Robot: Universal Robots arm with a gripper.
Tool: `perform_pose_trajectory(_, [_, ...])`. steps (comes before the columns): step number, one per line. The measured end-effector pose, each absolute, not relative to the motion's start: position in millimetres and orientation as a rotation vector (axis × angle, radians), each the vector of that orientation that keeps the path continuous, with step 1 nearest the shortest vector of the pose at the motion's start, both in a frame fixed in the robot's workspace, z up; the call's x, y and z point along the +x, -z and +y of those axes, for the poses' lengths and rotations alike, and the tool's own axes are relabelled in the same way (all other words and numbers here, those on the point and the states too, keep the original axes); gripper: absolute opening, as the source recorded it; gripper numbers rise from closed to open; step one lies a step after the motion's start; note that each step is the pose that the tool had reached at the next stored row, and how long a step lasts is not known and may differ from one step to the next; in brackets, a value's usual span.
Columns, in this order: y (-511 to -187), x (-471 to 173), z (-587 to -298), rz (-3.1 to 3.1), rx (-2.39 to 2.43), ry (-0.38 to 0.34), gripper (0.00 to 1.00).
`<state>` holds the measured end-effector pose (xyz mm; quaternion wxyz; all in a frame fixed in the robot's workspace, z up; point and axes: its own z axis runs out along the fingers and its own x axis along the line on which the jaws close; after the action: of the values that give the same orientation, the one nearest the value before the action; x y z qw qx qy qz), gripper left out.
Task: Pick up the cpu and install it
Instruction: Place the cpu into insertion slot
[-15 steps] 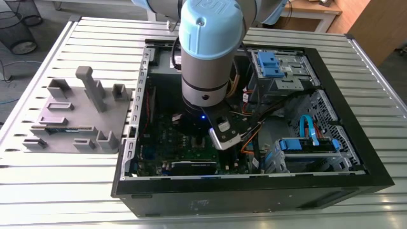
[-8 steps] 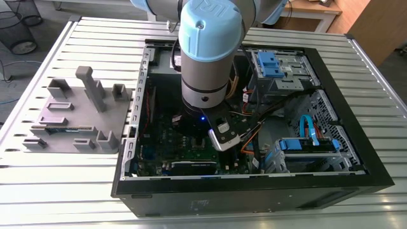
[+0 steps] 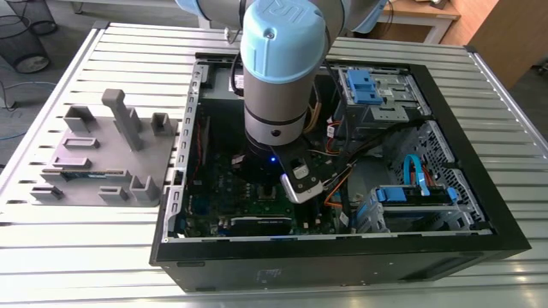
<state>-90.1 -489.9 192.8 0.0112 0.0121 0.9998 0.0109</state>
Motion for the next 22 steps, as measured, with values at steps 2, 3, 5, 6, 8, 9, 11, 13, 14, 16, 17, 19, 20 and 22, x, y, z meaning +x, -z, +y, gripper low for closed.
perform_pose_trajectory(2, [-193,-90,-490,3.119,0.05,-0.033,0.11])
perform_pose_trajectory(3, [-193,-90,-490,3.118,0.058,-0.032,0.11])
perform_pose_trajectory(5, [-193,-90,-491,3.118,0.07,-0.032,0.11])
perform_pose_trajectory(6, [-193,-90,-491,3.118,0.073,-0.031,0.11])
perform_pose_trajectory(8, [-193,-90,-491,3.118,0.077,-0.032,0.11])
perform_pose_trajectory(9, [-193,-90,-491,3.118,0.077,-0.032,0.11])
perform_pose_trajectory(11, [-193,-90,-491,3.117,0.078,-0.032,0.11])
perform_pose_trajectory(13, [-194,-90,-490,3.116,0.079,-0.032,0.11])
perform_pose_trajectory(14, [-193,-90,-489,3.116,0.08,-0.032,0.11])
perform_pose_trajectory(16, [-194,-90,-489,3.115,0.08,-0.033,0.11])
perform_pose_trajectory(17, [-194,-90,-489,3.115,0.08,-0.034,0.11])
perform_pose_trajectory(19, [-198,-90,-489,3.115,0.08,-0.036,0.11])
perform_pose_trajectory(20, [-201,-90,-489,3.115,0.081,-0.035,0.11])
perform_pose_trajectory(22, [-209,-90,-489,3.115,0.081,-0.035,0.11])
